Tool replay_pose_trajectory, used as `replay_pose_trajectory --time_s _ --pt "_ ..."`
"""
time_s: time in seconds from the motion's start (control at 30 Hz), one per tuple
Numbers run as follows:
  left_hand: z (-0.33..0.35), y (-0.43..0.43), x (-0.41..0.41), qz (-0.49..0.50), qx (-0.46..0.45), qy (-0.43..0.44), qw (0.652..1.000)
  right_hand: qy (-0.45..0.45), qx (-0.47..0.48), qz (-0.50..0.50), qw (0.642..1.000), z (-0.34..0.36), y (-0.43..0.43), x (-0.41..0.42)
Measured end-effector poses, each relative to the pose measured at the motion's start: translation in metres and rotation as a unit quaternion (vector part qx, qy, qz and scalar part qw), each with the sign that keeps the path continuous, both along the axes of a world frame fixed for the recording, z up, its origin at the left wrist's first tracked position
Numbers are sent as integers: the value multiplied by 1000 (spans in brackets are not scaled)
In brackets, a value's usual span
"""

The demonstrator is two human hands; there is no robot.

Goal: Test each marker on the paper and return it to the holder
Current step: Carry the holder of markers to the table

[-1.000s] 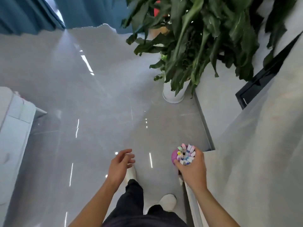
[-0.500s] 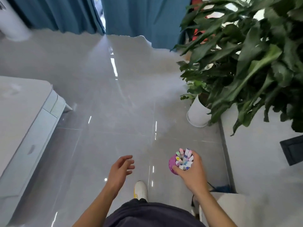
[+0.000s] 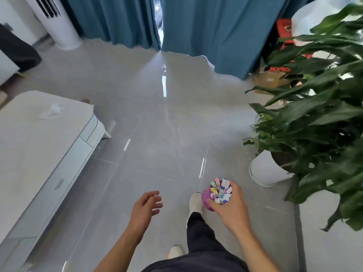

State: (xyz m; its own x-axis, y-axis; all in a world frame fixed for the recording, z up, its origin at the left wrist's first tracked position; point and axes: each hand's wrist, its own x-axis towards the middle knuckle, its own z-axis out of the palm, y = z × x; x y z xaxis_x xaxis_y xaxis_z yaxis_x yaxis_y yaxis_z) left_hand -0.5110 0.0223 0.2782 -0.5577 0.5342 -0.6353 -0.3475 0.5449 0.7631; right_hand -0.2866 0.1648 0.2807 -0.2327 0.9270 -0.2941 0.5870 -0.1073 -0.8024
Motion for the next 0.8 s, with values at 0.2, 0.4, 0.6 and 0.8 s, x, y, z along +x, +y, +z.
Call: replay_pose_trajectory --time_s 0.2,0.4,0.6,0.8 --pt "-3 83 -38 52 3 9 999 11 -5 39 999 -3 104 -50" --pt "8 174 -70 96 3 6 995 4 -11 80 997 -1 209 -90" --pt "8 248 -108 135 13 -3 991 -2 -17 110 994 5 287 -136" --pt "-3 309 -168 153 12 -16 988 6 -18 108 994 7 352 -203"
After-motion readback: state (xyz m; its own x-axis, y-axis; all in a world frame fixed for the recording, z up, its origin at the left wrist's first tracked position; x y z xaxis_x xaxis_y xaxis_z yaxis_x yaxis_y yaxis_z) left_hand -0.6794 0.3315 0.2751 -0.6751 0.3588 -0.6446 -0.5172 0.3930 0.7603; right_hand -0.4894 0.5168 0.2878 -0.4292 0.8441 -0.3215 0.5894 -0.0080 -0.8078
